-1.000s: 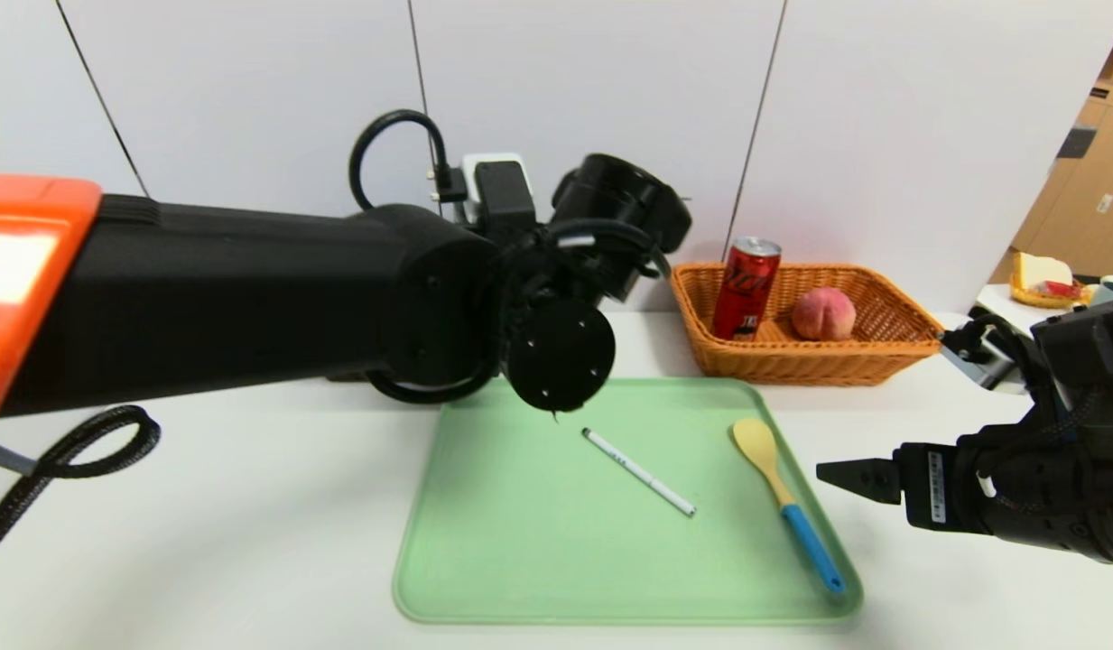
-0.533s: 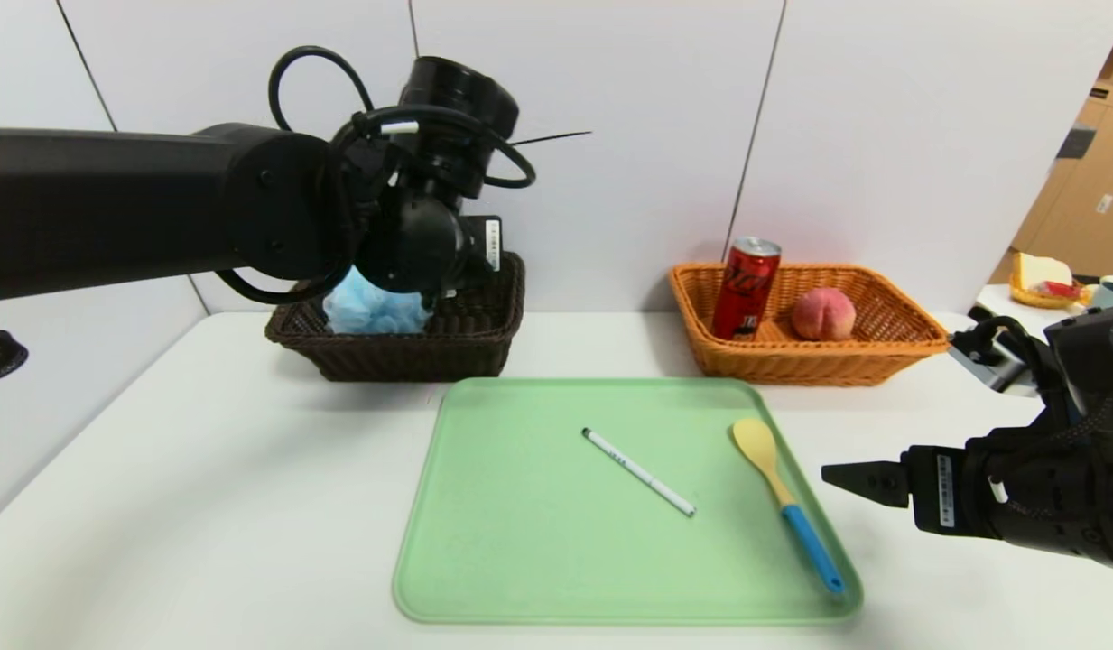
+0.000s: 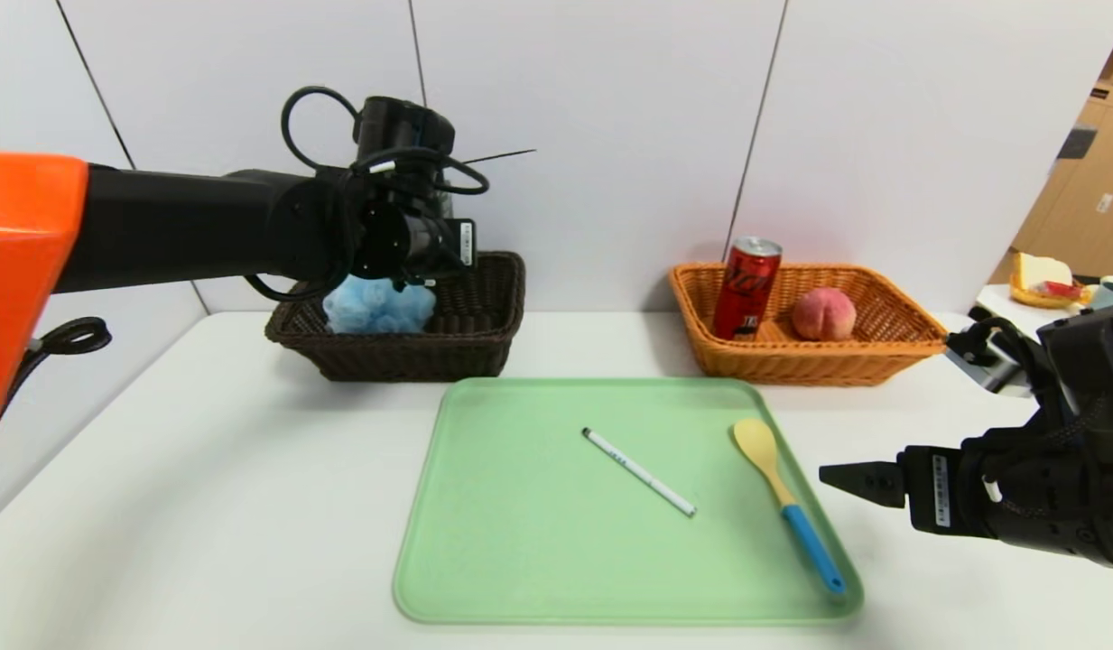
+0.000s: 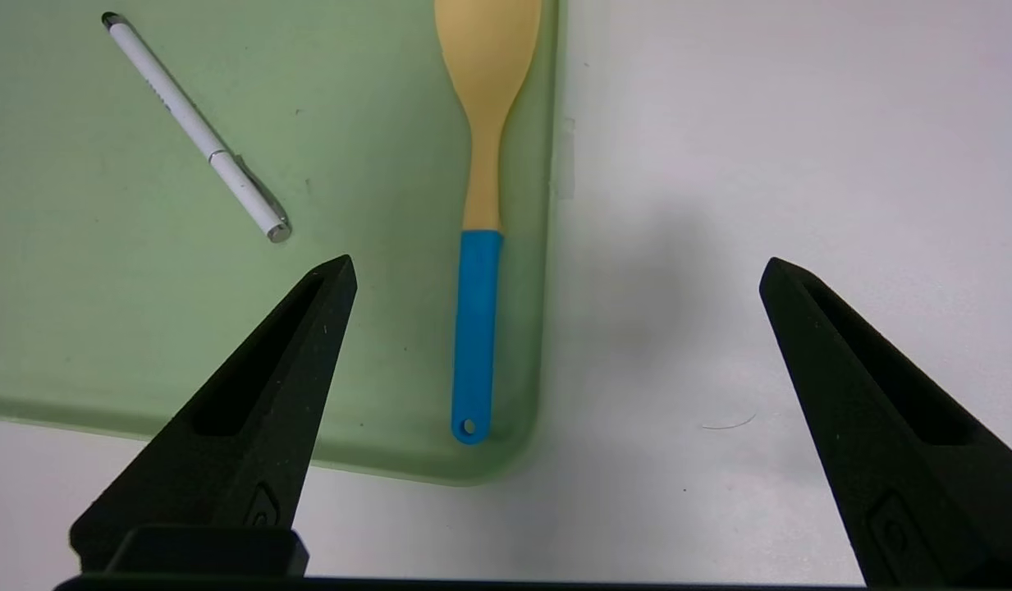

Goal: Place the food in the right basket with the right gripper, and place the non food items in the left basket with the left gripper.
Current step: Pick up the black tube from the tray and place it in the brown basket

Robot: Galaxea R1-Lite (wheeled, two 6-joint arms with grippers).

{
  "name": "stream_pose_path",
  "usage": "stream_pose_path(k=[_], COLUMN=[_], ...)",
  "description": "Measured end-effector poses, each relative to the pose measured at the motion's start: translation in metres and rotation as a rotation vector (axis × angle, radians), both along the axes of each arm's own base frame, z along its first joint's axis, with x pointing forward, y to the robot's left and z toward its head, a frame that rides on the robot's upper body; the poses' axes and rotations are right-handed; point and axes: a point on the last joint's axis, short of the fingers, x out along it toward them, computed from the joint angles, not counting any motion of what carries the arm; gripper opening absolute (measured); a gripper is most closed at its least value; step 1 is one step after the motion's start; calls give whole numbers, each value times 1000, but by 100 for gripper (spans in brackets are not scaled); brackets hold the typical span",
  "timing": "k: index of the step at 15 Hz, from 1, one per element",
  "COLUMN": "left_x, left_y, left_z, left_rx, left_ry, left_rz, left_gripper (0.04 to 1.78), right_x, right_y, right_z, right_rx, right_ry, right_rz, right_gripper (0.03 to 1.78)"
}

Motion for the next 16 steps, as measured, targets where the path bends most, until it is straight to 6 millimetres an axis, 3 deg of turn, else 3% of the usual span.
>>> stream_pose_path(k=[13,16], left_x=[36,41], left_y=[6,7], left_z=[-49,-56], left_rx=[-2,3], left_ry=[88,97], left_rz=[-35,-25], left_gripper=[60,95], right_x=[13,14], right_y=[5,6], right_z=[-7,-9], right_rx=[5,2], right_ry=[-5,1], right_rz=[-2,-2], right_gripper=[170,170])
